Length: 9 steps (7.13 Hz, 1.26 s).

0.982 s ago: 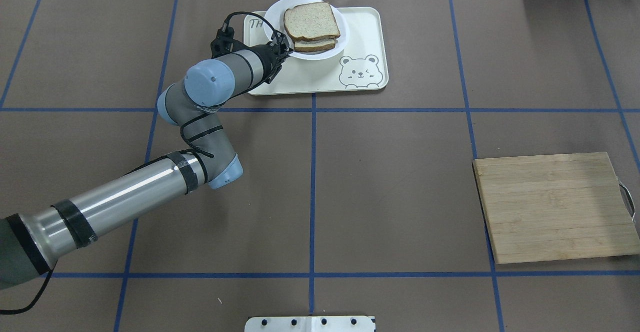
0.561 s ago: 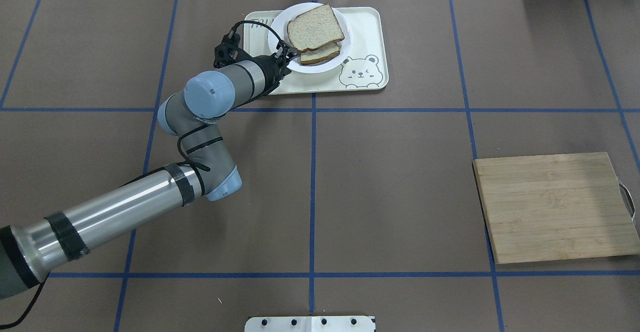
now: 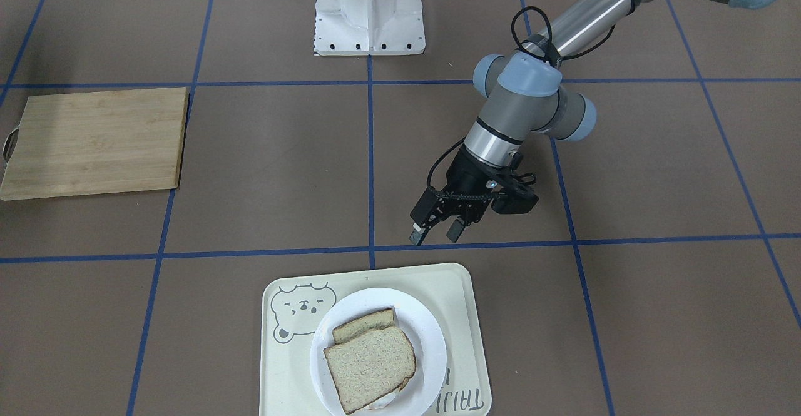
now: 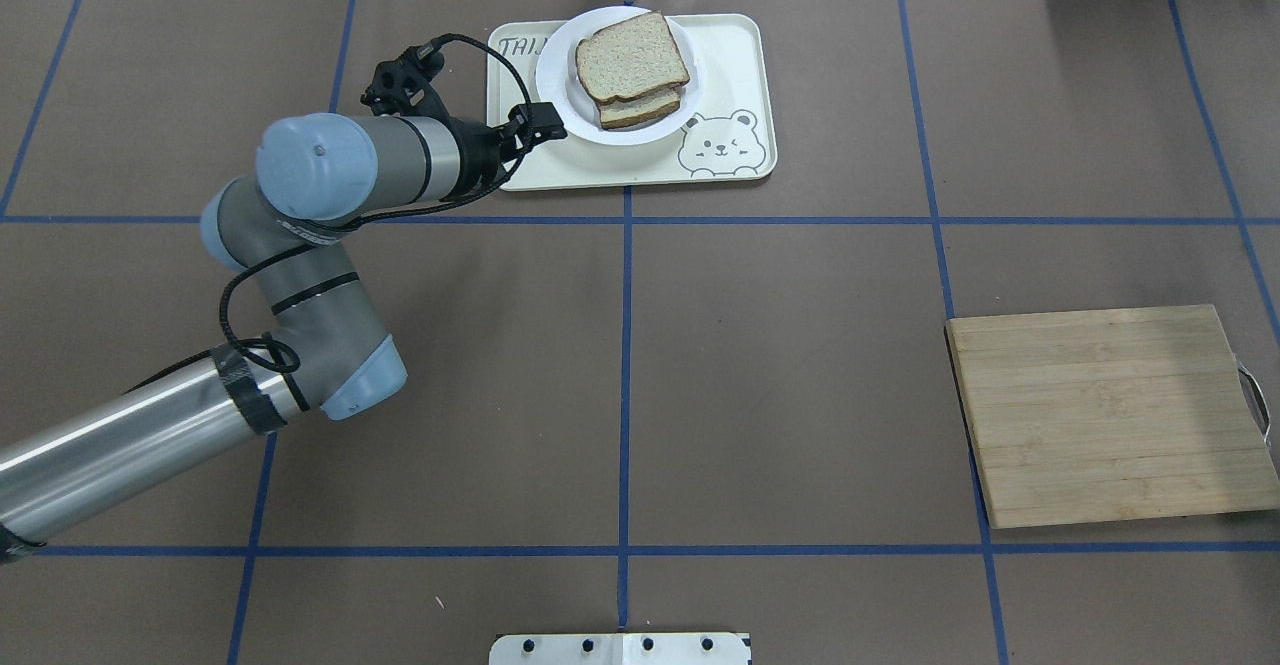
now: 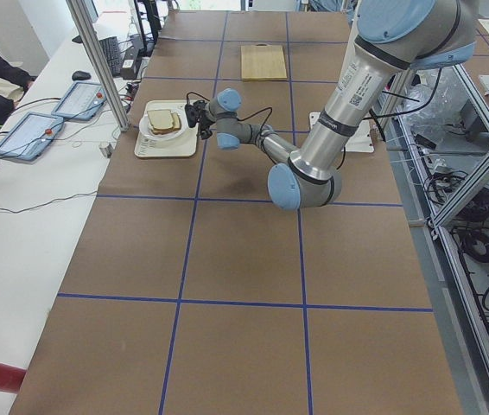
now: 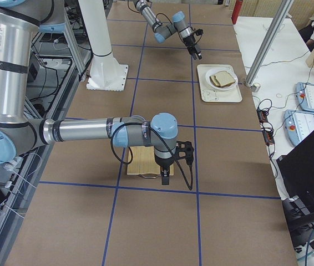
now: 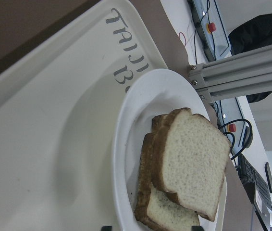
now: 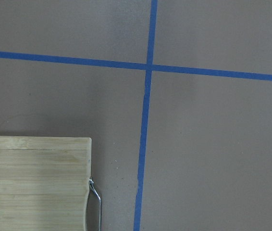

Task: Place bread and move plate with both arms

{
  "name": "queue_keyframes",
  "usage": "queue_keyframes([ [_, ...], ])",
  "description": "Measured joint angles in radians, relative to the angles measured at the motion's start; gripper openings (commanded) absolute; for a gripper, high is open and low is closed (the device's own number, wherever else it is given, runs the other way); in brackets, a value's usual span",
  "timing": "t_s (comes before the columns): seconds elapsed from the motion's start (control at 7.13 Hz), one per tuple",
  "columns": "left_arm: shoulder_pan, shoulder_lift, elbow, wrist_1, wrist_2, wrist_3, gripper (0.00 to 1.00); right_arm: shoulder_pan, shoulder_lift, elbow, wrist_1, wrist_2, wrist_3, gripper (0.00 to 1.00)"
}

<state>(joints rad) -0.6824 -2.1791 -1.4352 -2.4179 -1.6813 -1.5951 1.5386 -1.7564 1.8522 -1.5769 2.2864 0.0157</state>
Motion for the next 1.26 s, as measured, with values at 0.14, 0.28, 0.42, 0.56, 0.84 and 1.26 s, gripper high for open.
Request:
queue_keyframes([
  [0.14,-0.034,0.063,-0.124,0.146,-0.051,0.190,0.98,0.000,0.000,-0.001,0.000,0.000,0.000,1.00],
  [0.28,-0.071,0.116,-0.223,0.295,-0.074,0.388,0.98,0.000,0.000,-0.002,0.000,0.000,0.001,1.00],
  [0.42,-0.120,0.155,-0.302,0.449,-0.087,0.594,0.98,0.000,0.000,-0.002,0.000,0.002,0.001,1.00],
  [0.56,-0.189,0.177,-0.344,0.587,-0.111,0.797,0.98,0.000,0.000,-0.002,0.000,0.004,0.001,1.00],
  [0.84,-0.370,0.191,-0.343,0.792,-0.214,1.148,0.98,0.000,-0.001,-0.003,0.000,0.007,-0.001,1.00],
  [1.26,-0.647,0.215,-0.153,0.884,-0.413,1.579,0.98,0.000,-0.004,-0.004,0.000,0.010,-0.004,1.00],
])
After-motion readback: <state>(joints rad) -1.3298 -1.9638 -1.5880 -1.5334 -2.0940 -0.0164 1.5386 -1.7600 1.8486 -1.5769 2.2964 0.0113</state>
